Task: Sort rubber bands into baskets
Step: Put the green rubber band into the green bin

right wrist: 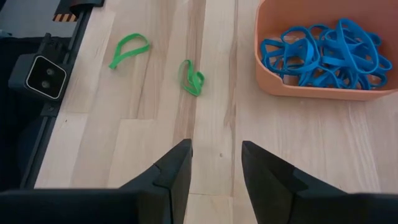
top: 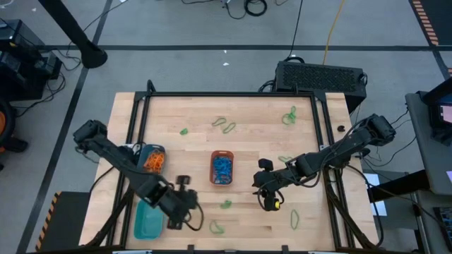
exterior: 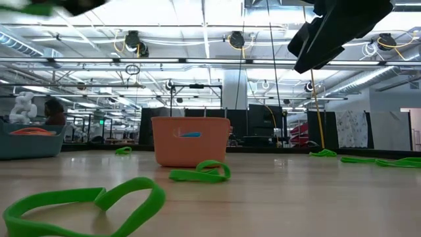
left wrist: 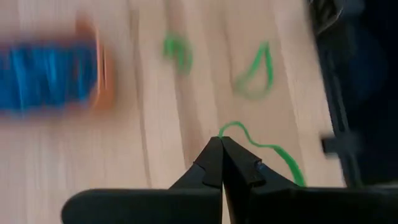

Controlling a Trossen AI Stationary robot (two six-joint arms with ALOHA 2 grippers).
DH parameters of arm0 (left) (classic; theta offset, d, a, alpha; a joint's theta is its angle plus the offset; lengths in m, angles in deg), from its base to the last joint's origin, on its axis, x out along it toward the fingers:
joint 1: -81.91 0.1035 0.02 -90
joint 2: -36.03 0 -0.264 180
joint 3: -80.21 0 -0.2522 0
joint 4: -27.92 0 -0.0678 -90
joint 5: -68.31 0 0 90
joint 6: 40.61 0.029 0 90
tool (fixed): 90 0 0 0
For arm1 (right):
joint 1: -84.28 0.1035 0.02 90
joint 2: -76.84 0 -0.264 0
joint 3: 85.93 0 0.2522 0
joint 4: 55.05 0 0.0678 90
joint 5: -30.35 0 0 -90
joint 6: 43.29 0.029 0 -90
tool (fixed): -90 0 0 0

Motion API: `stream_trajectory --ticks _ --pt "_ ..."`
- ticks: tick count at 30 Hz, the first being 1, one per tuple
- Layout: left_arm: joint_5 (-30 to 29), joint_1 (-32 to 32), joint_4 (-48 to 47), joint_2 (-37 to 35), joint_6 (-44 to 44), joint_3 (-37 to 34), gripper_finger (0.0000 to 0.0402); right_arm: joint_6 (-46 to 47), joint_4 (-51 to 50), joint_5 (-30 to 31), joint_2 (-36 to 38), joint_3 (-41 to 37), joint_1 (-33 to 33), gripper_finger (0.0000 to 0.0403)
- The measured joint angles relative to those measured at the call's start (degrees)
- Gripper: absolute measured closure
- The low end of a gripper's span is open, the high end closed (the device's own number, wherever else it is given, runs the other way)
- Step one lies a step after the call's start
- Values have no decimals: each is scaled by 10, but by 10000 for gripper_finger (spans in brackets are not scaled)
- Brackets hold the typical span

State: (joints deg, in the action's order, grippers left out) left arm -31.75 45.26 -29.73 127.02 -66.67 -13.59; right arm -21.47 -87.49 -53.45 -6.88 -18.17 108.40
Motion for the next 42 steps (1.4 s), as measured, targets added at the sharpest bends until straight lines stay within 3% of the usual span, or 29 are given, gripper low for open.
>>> stream_trajectory --ticks 7,15,21,30,42 --pt "77 -58 -202 -12 -227 0 401 -2 4 0 0 0 0 271" --pt "131 -113 -258 -12 -362 -30 401 -2 4 0 0 0 0 271" --pt "176 -141 -252 -12 -413 -61 402 -2 4 0 0 0 0 271" --pt "175 -156 -224 -12 -412 -67 400 -2 4 0 0 0 0 271" --pt "166 -156 -231 -12 -426 -67 330 -2 4 0 0 0 0 271"
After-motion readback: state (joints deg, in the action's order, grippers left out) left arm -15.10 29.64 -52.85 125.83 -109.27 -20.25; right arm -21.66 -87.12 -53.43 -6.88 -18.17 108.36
